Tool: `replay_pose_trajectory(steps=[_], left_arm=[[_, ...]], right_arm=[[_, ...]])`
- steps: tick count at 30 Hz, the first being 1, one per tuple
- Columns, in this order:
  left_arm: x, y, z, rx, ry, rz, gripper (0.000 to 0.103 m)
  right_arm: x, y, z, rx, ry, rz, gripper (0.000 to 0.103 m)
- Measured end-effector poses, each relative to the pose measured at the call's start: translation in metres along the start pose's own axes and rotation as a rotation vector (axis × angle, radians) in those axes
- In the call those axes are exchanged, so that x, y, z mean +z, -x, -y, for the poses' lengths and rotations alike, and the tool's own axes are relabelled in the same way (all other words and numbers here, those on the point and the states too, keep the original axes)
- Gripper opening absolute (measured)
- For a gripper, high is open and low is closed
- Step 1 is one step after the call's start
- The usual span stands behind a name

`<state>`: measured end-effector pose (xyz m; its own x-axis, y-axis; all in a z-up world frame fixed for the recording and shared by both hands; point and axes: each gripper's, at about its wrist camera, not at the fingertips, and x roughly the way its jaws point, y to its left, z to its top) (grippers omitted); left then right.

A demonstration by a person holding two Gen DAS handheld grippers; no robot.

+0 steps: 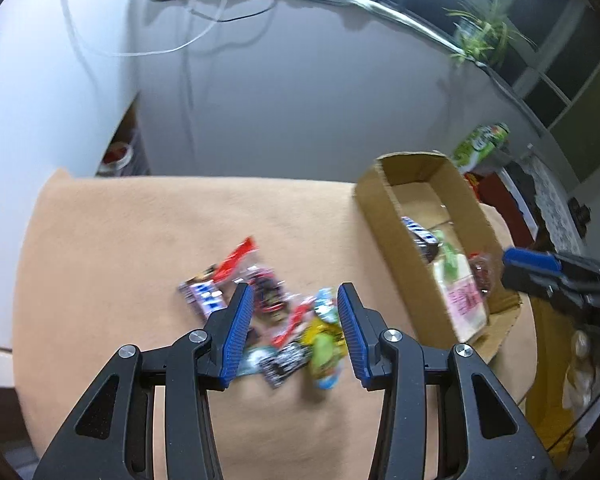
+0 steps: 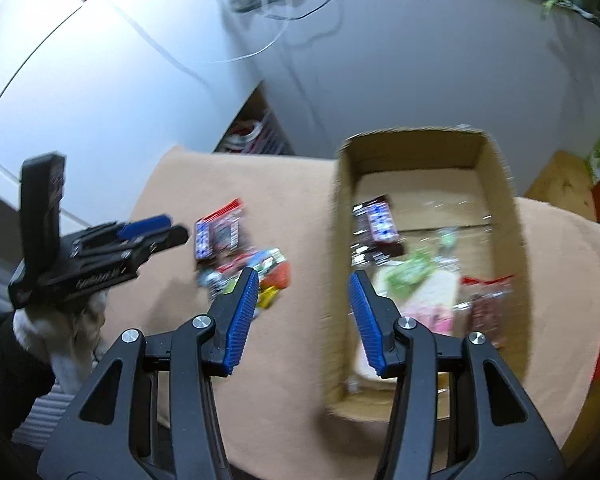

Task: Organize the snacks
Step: 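Move both grippers back from the box to the snack pile, then grasp the chocolate bar with the left gripper while the right grasps the green jelly cup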

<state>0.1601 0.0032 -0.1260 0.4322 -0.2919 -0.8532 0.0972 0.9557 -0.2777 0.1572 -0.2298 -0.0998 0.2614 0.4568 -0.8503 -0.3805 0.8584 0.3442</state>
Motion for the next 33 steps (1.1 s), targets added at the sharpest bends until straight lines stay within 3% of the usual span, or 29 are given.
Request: replay_pose_trajectory(steps=[10, 14, 33], left_arm=[[-0.017, -0.007, -0.04, 0.026, 0.085, -0.031, 0.043], [-0.022, -0.018, -0.049, 0.033, 0.103, -0.056, 0.043], [-0.015, -0.062, -0.065, 0.03, 0.137, -0.131, 0.042]], right_arm=[[-0.038, -0.06, -0.05, 0.09, -0.019, -0.123, 0.05], [-0.047, -0.086, -0.061, 0.079, -0.023, -0.163, 0.05], [-0.03, -0.149, -0.044, 0.049, -0.096, -0.227, 0.05]])
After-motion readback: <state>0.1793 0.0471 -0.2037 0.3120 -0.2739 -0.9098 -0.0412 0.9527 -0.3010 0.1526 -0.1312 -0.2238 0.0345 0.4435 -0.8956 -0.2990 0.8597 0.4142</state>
